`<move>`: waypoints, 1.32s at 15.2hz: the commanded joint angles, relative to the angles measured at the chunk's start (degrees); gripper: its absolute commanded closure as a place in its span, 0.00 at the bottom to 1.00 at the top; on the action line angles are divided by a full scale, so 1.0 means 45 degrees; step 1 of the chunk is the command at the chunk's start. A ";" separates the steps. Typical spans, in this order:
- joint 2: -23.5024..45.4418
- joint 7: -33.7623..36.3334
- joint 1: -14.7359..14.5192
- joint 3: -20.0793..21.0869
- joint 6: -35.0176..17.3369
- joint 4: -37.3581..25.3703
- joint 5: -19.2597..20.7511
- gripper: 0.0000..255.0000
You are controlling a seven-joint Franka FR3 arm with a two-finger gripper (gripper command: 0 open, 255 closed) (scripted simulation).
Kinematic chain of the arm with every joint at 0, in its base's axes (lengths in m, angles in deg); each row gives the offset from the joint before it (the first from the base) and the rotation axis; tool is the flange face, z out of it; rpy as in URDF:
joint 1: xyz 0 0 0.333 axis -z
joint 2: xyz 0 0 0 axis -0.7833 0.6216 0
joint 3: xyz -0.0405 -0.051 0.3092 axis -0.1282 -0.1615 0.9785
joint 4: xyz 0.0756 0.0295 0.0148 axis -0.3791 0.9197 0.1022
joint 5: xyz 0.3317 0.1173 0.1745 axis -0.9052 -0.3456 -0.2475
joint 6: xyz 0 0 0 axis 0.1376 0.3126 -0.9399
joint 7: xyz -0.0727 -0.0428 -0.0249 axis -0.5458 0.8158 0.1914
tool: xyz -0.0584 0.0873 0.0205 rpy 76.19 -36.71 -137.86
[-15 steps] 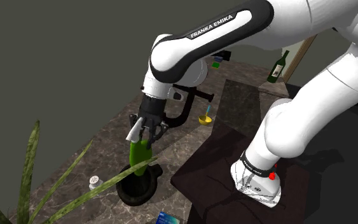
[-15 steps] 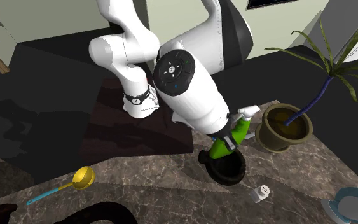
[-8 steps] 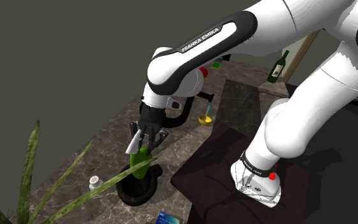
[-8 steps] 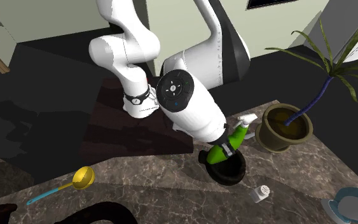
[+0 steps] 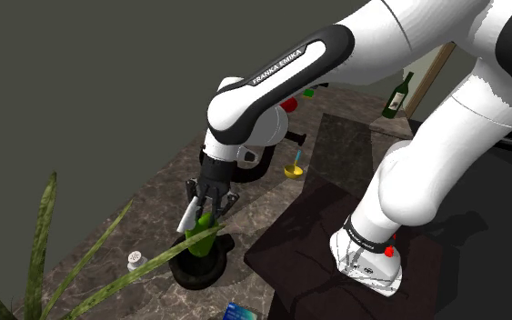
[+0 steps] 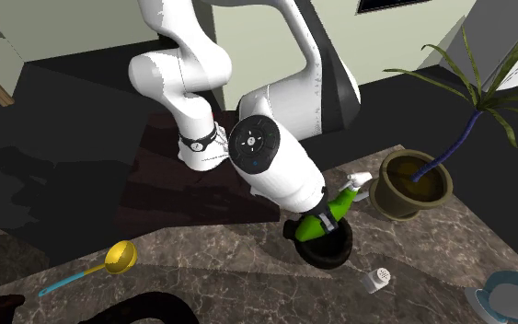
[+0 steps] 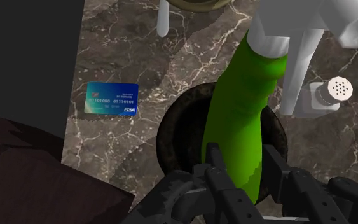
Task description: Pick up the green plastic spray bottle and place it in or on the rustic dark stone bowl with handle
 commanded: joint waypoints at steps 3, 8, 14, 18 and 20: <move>0.0002 -0.0007 0.0001 -0.0001 -0.0004 0.0002 -0.0003 0.00; 0.0001 -0.0007 0.0001 -0.0001 -0.0004 0.0002 -0.0003 0.00; -0.1327 0.0399 0.0483 -0.0621 0.1798 -0.0259 0.0829 0.00; -0.1327 0.0399 0.0483 -0.0621 0.1798 -0.0259 0.0829 0.00; -0.1327 0.0399 0.0483 -0.0621 0.1798 -0.0259 0.0829 0.00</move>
